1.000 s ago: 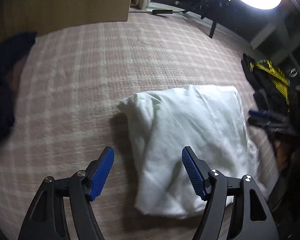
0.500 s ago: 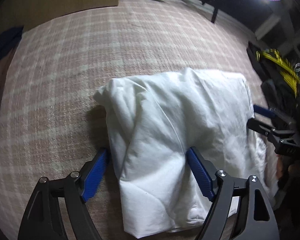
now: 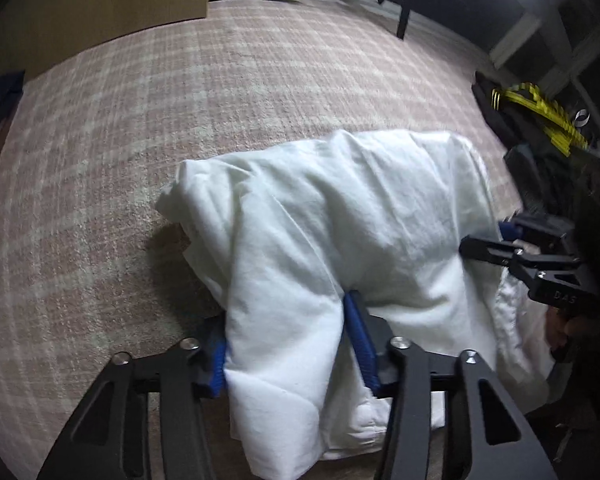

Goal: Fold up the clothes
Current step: 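Lift the folded shirt with both grippers and carry it toward the wooden board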

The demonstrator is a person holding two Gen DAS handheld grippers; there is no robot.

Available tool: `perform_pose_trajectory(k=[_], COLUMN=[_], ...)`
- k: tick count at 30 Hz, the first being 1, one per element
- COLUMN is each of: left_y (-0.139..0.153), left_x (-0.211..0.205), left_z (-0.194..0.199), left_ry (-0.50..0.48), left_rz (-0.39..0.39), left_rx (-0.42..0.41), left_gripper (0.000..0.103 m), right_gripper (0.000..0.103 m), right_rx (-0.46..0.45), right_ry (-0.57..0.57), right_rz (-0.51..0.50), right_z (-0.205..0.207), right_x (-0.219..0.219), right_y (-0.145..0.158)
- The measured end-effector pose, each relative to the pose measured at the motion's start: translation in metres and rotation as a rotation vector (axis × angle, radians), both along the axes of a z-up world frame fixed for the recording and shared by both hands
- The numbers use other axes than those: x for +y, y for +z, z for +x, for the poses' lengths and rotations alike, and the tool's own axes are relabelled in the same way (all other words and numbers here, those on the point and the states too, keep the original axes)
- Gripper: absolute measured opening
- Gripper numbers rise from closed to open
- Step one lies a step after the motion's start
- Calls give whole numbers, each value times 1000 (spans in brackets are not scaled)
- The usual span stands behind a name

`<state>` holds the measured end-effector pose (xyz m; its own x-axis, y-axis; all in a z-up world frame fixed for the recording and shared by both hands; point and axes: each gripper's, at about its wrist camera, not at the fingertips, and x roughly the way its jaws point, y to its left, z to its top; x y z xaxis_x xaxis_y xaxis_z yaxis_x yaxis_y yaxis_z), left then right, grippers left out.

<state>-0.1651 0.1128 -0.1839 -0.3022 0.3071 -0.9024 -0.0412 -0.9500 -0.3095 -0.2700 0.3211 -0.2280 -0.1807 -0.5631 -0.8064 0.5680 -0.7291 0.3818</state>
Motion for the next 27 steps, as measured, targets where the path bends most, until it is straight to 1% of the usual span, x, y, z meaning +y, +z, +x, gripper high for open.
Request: perform_pose_trajectory(k=[2, 3, 5, 8, 11, 14, 16, 20, 25, 27], left_y=[3, 5, 11, 23, 43, 75, 91, 124, 153, 160], left_x=[-10, -13, -16, -23, -31, -47, -61, -107, -191, -222], left_z=[3, 5, 12, 19, 27, 36, 32, 43, 56, 57], left_ry=[34, 39, 22, -4, -32, -75, -87, -101, -41, -17], left_rz=[62, 79, 103, 144, 151, 143, 149, 111, 19, -25], left_rx=[11, 19, 41, 73, 124, 193, 227, 302, 374, 395], left_gripper=[24, 22, 19, 18, 18, 18, 18, 18, 18, 19], right_gripper=[18, 17, 15, 14, 14, 14, 14, 14, 14, 14], right_rx=[-37, -46, -62, -74, -22, 26, 57, 103, 144, 160], right_ry=[-12, -22, -47, -88, -111, -128, -143, -114, -47, -20], right_rz=[-35, -54, -97, -155, -168, -183, -188, -211, -252, -269], right_z=[-1, 4, 10, 17, 29, 39, 44, 51, 52, 52], right_x=[8, 20, 39, 53, 53, 40, 23, -43, -146, -187], right_y=[2, 11, 24, 40, 66, 93, 113, 143, 168, 178])
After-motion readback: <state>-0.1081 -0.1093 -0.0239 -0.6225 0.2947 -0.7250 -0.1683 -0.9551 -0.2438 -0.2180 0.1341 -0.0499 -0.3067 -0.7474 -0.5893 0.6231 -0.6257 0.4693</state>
